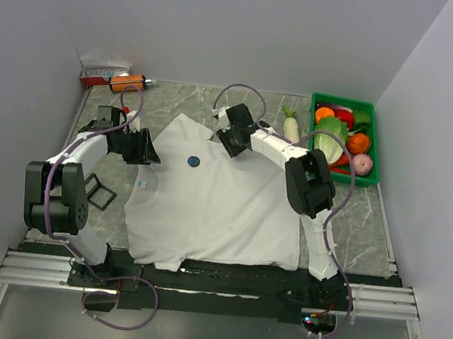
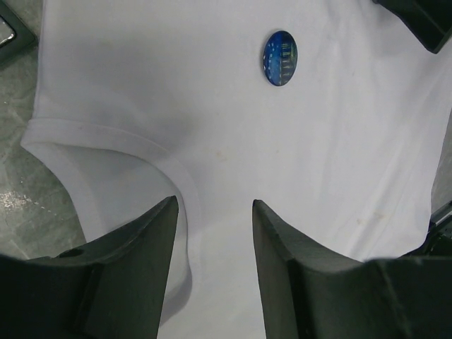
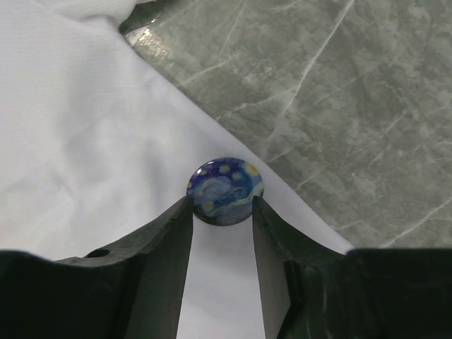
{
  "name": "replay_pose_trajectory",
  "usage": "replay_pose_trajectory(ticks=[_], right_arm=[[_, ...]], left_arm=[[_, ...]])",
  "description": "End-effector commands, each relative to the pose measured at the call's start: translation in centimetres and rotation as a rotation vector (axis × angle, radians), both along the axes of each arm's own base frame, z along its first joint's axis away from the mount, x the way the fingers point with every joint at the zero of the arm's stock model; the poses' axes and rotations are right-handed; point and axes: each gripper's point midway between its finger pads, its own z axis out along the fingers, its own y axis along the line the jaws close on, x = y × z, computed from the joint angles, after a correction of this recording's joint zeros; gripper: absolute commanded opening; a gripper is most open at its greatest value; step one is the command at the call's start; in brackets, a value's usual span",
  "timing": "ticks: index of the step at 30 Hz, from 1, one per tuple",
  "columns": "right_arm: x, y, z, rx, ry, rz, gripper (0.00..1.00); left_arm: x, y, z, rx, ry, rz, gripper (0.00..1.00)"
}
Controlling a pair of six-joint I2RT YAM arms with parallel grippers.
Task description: Remove the brooch from the garment
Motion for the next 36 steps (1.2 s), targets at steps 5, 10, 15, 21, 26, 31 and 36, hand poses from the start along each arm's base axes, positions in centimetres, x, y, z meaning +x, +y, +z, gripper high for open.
replay_pose_trajectory(ticks=[5, 10, 15, 21, 26, 31, 36], right_arm=[[-1.1, 2.0, 6.5, 0.179, -0.010, 0.063, 0.57], [-0.3, 1.3, 5.0, 0.157, 0.002, 0.028, 0.67], [1.6, 0.5, 3.8, 0.141, -0.008, -0.010, 0.69], [2.4, 0.6, 2.5, 0.149, 0.010, 0.009, 0.70], [1.4, 0.9, 1.4, 0.164, 0.063, 0.024, 0.70], [0.9, 0.7, 0.3, 0.145, 0.093, 0.028, 0.70], [0.6, 0.8, 0.0, 0.137, 0.100, 0.043, 0.63]], left_arm=[[1.7, 0.1, 2.0, 0.005, -0.079, -0.012, 0.52], [1.4, 0.1, 2.2, 0.010, -0.079, -0.032, 0.52], [0.8, 0.0, 2.2, 0.019, -0.081, -0.066, 0.52], [0.5, 0.0, 2.0, 0.030, -0.072, -0.077, 0.52], [0.7, 0.1, 1.9, 0.035, -0.071, -0.077, 0.52], [1.0, 0.2, 1.8, 0.037, -0.070, -0.074, 0.52], [1.2, 0.2, 1.7, 0.034, -0.068, -0.070, 0.52]])
